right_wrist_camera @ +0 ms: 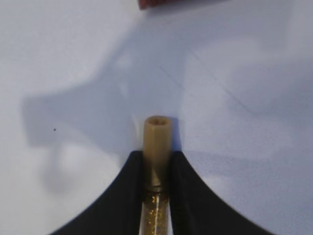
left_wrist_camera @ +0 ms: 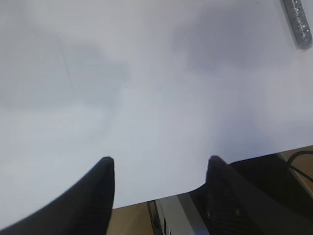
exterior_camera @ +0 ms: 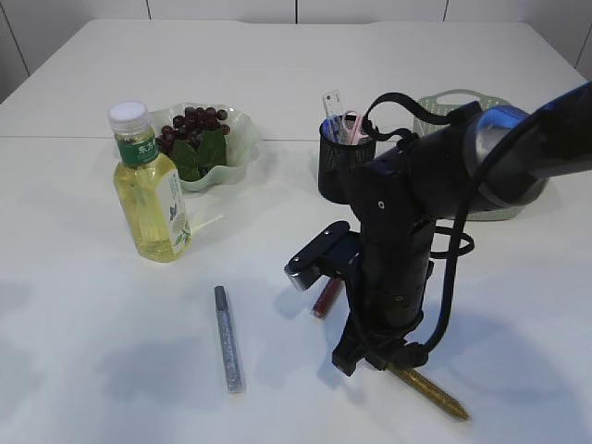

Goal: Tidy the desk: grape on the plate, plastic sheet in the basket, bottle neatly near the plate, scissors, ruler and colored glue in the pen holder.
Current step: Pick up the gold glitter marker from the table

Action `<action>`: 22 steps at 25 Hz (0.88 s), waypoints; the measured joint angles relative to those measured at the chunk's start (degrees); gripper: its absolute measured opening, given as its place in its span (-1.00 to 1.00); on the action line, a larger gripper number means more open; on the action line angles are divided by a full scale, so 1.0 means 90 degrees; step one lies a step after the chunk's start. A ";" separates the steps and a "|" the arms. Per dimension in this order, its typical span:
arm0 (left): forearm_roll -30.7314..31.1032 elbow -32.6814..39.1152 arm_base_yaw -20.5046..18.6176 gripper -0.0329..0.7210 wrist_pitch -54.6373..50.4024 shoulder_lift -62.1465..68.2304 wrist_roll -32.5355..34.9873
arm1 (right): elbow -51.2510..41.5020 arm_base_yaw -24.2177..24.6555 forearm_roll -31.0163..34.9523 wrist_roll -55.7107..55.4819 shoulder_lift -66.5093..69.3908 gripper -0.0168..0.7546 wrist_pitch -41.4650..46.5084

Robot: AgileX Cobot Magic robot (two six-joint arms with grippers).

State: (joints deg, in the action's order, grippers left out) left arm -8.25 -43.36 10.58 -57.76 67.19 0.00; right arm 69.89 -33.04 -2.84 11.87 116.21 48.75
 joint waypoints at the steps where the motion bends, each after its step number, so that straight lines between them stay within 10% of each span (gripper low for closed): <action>1: 0.0000 0.0000 0.0000 0.24 0.0000 0.0000 0.0000 | 0.0000 0.0000 0.0000 0.0007 0.0000 -0.61 0.0000; 22: 0.0000 0.0000 0.0000 0.24 0.0000 0.0000 0.0000 | 0.0548 0.0333 0.0843 0.0286 -0.1433 -0.61 -0.0354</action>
State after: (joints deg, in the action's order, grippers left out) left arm -8.25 -43.36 10.58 -57.76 67.19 0.00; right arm 74.81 -30.04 4.74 14.44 103.32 45.57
